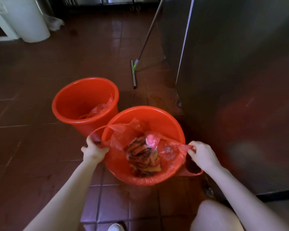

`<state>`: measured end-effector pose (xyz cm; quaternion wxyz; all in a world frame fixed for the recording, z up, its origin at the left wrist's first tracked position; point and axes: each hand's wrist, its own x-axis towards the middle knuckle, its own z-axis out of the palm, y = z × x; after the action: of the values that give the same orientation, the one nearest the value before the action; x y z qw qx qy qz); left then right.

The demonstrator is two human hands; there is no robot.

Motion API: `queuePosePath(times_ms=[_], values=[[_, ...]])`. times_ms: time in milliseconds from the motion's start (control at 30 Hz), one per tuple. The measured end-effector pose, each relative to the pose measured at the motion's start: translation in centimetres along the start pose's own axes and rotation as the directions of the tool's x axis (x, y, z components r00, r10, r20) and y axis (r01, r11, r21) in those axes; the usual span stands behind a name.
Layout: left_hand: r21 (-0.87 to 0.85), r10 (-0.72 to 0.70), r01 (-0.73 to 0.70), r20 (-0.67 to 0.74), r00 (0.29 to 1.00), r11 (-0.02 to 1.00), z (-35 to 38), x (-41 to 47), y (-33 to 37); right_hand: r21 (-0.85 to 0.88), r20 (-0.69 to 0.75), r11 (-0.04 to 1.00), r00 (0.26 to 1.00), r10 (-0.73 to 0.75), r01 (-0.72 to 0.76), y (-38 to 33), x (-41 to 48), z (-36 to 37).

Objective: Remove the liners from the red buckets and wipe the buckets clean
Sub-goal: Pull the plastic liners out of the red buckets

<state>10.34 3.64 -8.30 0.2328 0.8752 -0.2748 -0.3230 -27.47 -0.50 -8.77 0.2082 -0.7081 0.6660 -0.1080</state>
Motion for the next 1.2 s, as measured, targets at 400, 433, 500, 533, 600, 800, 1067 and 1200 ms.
queuePosePath(times_ms=[400,433,500,533,600,800,1067,1200], values=[[-0.256,0.383,-0.436,-0.233,0.894,0.863,-3.9,-3.3,5.8,0.632,-0.083,0.754,0.983,-0.165,0.179,-10.0,-0.6,-4.6],[-0.263,0.47,-0.508,-0.197,0.86,0.82,-4.0,-4.2,6.3,0.711,-0.04,0.687,0.984,-0.174,0.151,-10.8,-0.6,-4.8],[-0.227,0.632,-0.633,-0.086,0.77,0.74,-3.8,-6.2,6.9,0.81,0.04,0.577,0.973,-0.228,0.103,-12.0,-0.4,-4.9],[-0.227,0.677,-0.661,-0.012,0.736,0.715,-3.3,-7.1,7.2,0.83,0.061,0.549,0.964,-0.26,0.096,-12.6,-0.3,-4.8],[-0.286,0.7,-0.654,0.095,0.708,0.7,-2.1,-8.3,7.6,0.849,0.066,0.517,0.949,-0.309,0.109,-13.6,-0.1,-4.4],[-0.493,0.685,-0.515,0.262,0.68,0.701,-1.4,-8.3,9.0,0.724,0.015,0.66,0.952,-0.306,0.201,-14.7,0.4,-2.2],[-0.384,0.721,-0.633,0.145,0.678,0.672,-0.6,-7.6,8.9,0.602,0.027,0.772,0.961,-0.274,0.203,-15.8,0.8,0.2],[-0.417,0.681,-0.563,0.22,0.699,0.713,0.7,-7.7,8.8,0.476,0.072,0.855,0.96,-0.272,0.207,-15.9,1.1,0.7]])
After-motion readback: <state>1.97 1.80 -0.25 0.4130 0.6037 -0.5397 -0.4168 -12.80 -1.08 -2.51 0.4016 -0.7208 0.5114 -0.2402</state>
